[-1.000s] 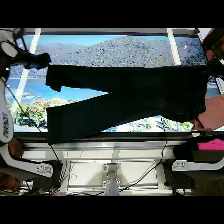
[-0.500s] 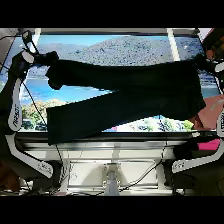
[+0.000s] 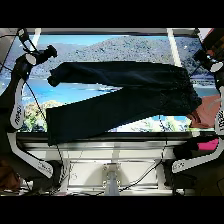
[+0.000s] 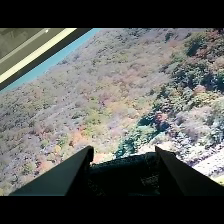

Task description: Fold the clothes and pants, and hang the long-sleeved shirts on hangers.

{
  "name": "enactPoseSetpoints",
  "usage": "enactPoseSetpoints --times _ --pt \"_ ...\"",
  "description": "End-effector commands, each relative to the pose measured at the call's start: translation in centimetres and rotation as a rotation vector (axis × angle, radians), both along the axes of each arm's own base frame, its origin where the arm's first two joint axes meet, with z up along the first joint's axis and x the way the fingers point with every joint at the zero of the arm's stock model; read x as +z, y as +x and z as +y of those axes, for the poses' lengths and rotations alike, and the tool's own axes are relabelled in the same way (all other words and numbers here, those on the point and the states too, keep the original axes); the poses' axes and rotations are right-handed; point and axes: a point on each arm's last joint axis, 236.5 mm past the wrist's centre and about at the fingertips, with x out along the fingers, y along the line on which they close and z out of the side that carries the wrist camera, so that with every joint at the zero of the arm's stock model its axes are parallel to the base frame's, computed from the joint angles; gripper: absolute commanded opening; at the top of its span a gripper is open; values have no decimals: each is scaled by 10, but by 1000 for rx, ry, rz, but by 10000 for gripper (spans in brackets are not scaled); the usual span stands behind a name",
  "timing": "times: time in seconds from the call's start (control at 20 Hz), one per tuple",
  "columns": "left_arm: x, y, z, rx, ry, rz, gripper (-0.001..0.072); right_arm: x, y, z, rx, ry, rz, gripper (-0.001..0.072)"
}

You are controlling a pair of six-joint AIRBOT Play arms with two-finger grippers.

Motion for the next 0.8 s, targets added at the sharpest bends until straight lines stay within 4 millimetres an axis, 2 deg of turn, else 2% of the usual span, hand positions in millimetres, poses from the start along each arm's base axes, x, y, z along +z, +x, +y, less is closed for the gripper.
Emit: enactPoseSetpoints --times 0.0,0.1,0.15,0.25,0.3,0.45,0.65,0.75 --pt "-19 -19 8 -27 24 119 683 0 0 0 1 -5 -1 455" --pt "-42 -42 23 -7 -31 251 425 0 0 0 3 -14 2 455" --pt "-53 -53 35 50 -109 310 424 0 0 0 4 -16 3 455" --pt "-66 -66 53 114 -253 366 649 0 0 0 6 -19 4 454" --pt "-68 -67 59 134 -329 366 708 0 0 0 6 -19 4 454" --pt "-77 -64 72 151 -414 346 708 0 0 0 6 -19 4 454" --pt "-111 -62 70 157 -423 383 708 -2 -1 1 9 -16 13 454" --pt "-123 -52 66 149 -437 355 707 -6 -2 3 17 -7 31 454"
